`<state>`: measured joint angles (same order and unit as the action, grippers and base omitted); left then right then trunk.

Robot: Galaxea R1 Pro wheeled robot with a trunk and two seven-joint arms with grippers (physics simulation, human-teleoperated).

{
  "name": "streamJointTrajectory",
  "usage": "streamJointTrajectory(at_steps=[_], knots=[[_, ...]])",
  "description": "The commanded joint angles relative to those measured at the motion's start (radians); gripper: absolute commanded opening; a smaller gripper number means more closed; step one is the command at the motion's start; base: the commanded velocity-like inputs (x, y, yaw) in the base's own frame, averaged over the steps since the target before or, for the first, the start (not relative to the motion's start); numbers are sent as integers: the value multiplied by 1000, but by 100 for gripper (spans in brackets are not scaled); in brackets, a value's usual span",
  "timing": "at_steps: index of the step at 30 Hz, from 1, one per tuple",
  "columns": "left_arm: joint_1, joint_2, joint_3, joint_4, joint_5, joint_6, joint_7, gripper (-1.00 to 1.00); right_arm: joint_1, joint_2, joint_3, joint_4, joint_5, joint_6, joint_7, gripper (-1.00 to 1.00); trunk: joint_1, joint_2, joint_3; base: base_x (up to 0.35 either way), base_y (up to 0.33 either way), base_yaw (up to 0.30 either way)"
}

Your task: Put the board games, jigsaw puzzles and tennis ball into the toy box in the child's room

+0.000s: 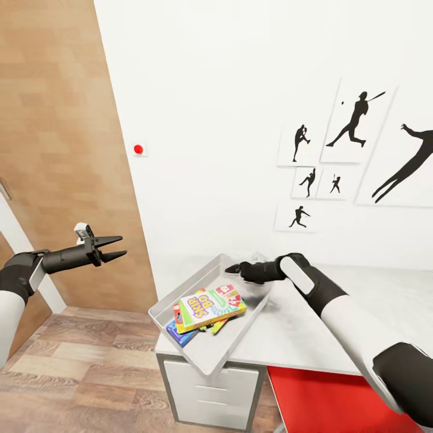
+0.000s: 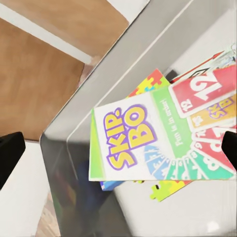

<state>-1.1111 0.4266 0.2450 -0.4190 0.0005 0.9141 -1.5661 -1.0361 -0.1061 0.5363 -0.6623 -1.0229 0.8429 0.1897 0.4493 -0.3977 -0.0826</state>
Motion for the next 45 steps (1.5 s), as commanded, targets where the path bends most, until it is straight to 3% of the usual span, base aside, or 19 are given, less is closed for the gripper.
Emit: streamJointTrajectory(at_steps=[1,18,27,45], knots=[[-1,0,1,0,-2,11,-5,100,-1,-1,-4,0,8,-8,11,100,1,-2,-2,-7,0,0],[-1,5,2,0,-2,10,-5,100,11,-2,-143,0,7,-56,20,100,1,-2,3,-17,16,-106],[-1,13,3,0,-2,11,-5,100,11,-2,-152,1,7,-129,20,100,1,-2,10,-30,52,-248],[-1,37,4,0,1,10,-5,100,11,7,-152,2,9,-149,19,100,1,-2,25,-73,204,-252]])
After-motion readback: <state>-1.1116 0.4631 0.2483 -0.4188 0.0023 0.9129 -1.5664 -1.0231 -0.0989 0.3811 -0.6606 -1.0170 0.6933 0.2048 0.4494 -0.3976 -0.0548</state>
